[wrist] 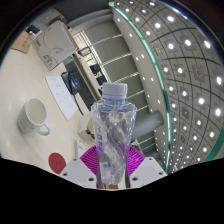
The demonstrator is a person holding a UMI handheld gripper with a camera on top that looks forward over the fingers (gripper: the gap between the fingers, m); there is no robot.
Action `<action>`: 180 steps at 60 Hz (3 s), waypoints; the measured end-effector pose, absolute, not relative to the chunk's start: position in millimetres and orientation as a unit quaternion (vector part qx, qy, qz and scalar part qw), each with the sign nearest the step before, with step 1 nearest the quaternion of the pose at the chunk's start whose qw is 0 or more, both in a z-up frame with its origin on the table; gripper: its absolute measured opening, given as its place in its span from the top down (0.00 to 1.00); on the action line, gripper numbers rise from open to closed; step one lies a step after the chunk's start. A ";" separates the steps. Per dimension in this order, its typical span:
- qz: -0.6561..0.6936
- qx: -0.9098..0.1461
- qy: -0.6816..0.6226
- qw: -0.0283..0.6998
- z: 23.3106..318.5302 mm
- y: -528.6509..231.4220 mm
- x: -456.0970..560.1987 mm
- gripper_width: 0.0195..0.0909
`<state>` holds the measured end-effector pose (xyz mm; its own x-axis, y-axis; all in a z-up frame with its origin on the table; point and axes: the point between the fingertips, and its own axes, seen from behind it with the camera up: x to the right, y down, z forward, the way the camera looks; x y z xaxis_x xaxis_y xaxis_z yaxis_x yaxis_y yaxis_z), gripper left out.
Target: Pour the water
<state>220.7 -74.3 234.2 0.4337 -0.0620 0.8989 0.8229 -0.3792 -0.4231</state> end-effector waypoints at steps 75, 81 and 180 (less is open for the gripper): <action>-0.328 -0.706 -0.357 0.516 196.8 -38.3 180.7 0.81; -0.224 -0.755 -0.282 0.548 191.2 -45.9 179.6 0.81; -0.052 -0.905 0.029 0.422 201.5 -280.4 88.7 0.07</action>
